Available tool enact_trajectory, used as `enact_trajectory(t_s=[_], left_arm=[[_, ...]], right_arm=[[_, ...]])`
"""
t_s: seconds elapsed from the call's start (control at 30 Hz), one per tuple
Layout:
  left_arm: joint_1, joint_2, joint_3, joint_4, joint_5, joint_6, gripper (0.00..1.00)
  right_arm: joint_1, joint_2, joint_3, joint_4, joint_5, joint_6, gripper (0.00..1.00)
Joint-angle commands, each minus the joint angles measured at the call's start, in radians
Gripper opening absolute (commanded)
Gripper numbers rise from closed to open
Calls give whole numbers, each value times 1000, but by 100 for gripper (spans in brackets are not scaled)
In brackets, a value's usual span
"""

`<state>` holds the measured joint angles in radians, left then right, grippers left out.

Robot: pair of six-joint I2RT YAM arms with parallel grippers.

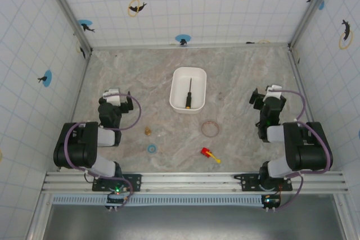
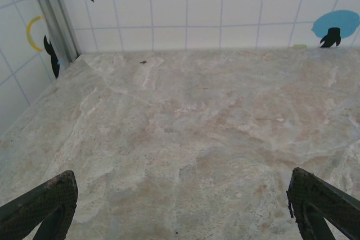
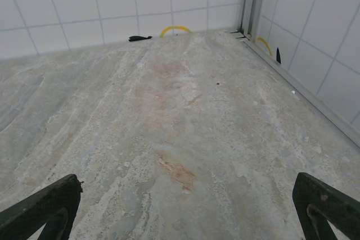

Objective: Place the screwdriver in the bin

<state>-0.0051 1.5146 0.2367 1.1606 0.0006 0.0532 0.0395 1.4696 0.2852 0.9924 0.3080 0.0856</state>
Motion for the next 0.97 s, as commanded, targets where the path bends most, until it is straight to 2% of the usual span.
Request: enact_trajectory(t_s=[0.0, 0.93], left_arm=[[10, -1, 18, 17, 19, -11, 97], [7, -3, 17, 17, 8, -5, 98]], right_arm=[[-6, 1, 28, 13, -4, 0, 99], [2, 1, 25, 15, 9, -6, 99]])
